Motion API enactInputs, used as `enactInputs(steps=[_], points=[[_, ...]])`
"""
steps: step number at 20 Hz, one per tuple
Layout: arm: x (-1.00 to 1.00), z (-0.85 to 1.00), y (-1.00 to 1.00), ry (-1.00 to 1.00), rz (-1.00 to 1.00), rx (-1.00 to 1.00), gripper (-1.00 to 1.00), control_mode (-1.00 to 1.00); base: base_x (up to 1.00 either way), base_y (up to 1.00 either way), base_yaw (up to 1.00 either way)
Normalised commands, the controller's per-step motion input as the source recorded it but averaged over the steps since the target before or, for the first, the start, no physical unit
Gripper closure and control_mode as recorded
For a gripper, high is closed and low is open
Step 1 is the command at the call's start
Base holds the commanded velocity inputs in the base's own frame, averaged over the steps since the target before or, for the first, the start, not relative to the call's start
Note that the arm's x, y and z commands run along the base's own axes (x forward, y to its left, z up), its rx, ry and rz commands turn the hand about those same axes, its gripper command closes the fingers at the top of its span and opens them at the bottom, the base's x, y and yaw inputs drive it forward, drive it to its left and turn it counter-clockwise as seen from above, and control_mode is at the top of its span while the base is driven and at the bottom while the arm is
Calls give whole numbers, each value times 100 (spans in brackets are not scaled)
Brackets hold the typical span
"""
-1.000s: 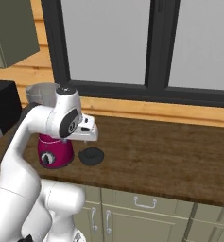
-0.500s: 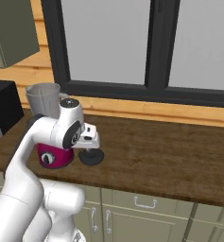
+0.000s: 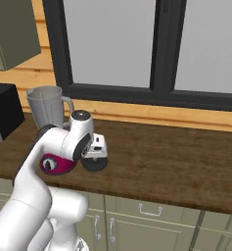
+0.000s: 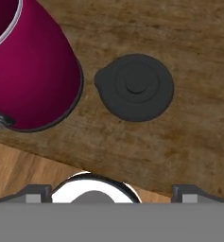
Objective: Close the lid blender by securely placing the lid on top.
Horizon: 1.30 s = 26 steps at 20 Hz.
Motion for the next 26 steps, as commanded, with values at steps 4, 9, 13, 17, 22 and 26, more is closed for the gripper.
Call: enactInputs(steps=[4, 9, 13, 17, 22, 26], points=[[23, -26, 0, 0, 10, 0, -100, -100, 0, 0, 0], [29, -25, 0, 0, 7, 0, -100, -100, 0, 0, 0], [31, -16, 0, 0, 3, 0, -100, -100, 0, 0, 0], [29, -16, 0, 0, 2, 0, -100, -100, 0, 0, 0], [28, -16, 0, 0, 3, 0, -100, -100, 0, 0, 0], [24, -18, 0, 0, 3, 0, -100, -100, 0, 0, 0]])
